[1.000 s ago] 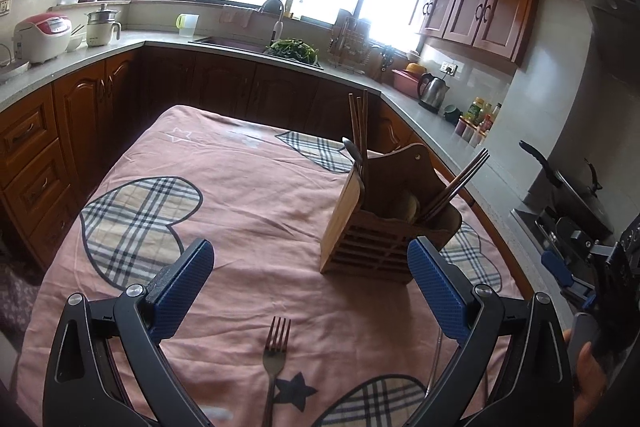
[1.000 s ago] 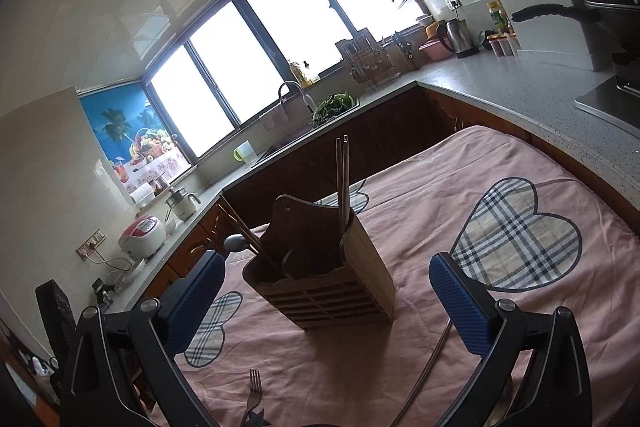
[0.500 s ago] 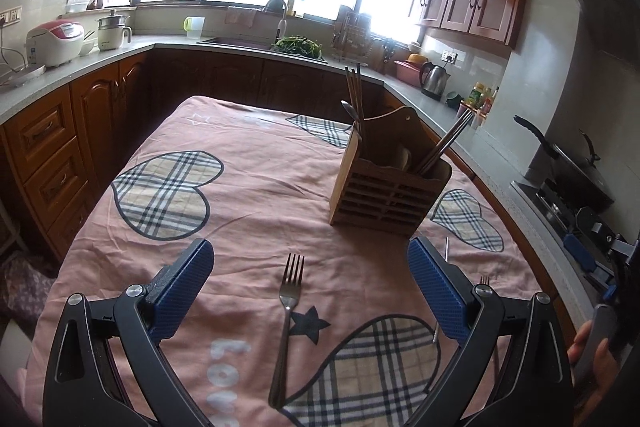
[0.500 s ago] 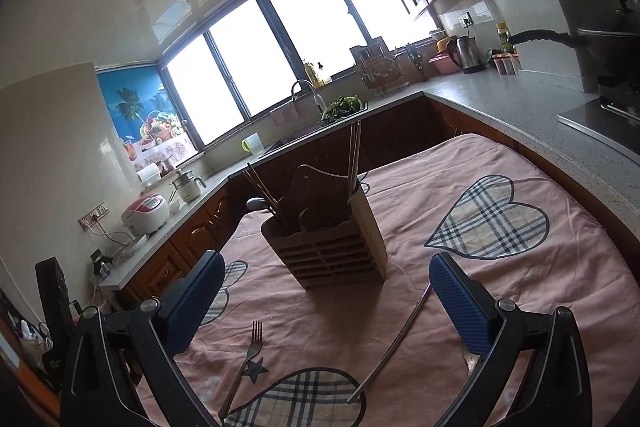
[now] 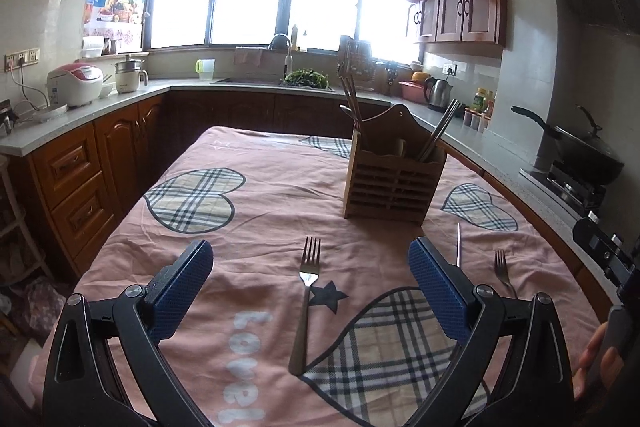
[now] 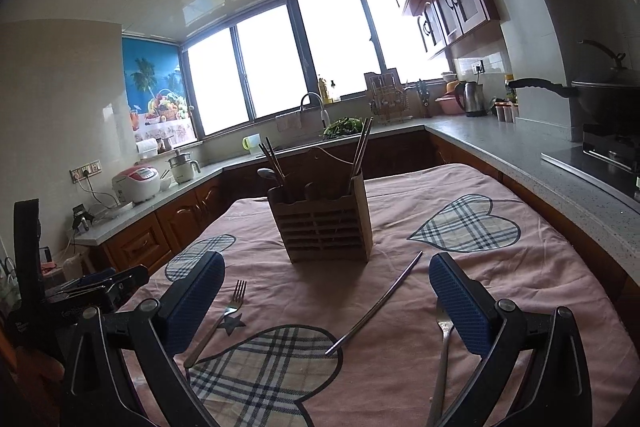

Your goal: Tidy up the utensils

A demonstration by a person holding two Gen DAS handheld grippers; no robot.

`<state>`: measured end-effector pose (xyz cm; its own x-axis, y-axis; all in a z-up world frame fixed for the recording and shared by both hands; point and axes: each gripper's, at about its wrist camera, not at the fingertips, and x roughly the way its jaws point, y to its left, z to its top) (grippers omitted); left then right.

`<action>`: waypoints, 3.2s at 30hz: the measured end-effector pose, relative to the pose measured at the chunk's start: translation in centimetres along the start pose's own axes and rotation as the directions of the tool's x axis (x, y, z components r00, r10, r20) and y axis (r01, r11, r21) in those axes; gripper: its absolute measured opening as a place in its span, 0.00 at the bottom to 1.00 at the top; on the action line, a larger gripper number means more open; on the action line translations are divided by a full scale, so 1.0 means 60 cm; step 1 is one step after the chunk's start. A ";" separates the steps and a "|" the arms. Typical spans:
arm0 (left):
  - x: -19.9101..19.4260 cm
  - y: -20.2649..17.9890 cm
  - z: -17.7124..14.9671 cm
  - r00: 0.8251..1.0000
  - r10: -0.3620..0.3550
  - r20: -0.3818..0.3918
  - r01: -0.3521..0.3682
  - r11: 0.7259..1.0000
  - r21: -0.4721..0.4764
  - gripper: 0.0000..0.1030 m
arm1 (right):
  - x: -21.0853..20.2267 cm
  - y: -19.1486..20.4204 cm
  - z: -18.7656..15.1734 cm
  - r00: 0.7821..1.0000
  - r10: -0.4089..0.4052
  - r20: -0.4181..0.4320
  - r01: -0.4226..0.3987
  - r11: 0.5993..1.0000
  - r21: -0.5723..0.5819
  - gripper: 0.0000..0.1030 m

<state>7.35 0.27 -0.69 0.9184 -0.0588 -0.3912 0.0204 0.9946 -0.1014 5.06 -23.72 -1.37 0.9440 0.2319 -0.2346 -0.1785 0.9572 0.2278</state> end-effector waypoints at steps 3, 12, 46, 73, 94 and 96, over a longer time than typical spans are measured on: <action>-0.001 -0.018 0.010 1.000 0.014 -0.024 -0.011 0.996 0.089 0.98 | -0.005 0.005 -0.003 1.000 -0.003 0.011 0.003 0.999 -0.033 1.00; -0.024 -0.040 0.022 0.999 0.035 0.026 -0.037 0.994 0.104 1.00 | -0.038 0.036 0.031 0.994 -0.006 0.107 0.023 0.987 -0.158 1.00; -0.042 -0.034 -0.041 0.998 0.070 0.008 -0.070 0.993 0.095 1.00 | -0.025 0.039 -0.054 0.996 -0.073 0.041 0.078 0.991 -0.113 1.00; -0.058 -0.035 -0.041 0.998 0.065 0.023 -0.067 0.993 0.095 1.00 | -0.032 0.043 -0.055 0.997 -0.063 0.047 0.068 0.991 -0.115 1.00; -0.063 -0.034 -0.038 0.997 0.075 0.026 -0.077 0.993 0.090 1.00 | -0.037 0.048 -0.047 0.997 -0.054 0.048 0.059 0.992 -0.115 1.00; -0.063 -0.034 -0.038 0.997 0.076 0.025 -0.077 0.993 0.088 1.00 | -0.038 0.050 -0.046 0.997 -0.052 0.048 0.058 0.992 -0.116 1.00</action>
<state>2.95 -1.73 -1.09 0.9270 0.0187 -0.3746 -0.0160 0.9998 0.0102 1.62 -20.88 -2.79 0.9643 0.1730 -0.2006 -0.1548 0.9826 0.1029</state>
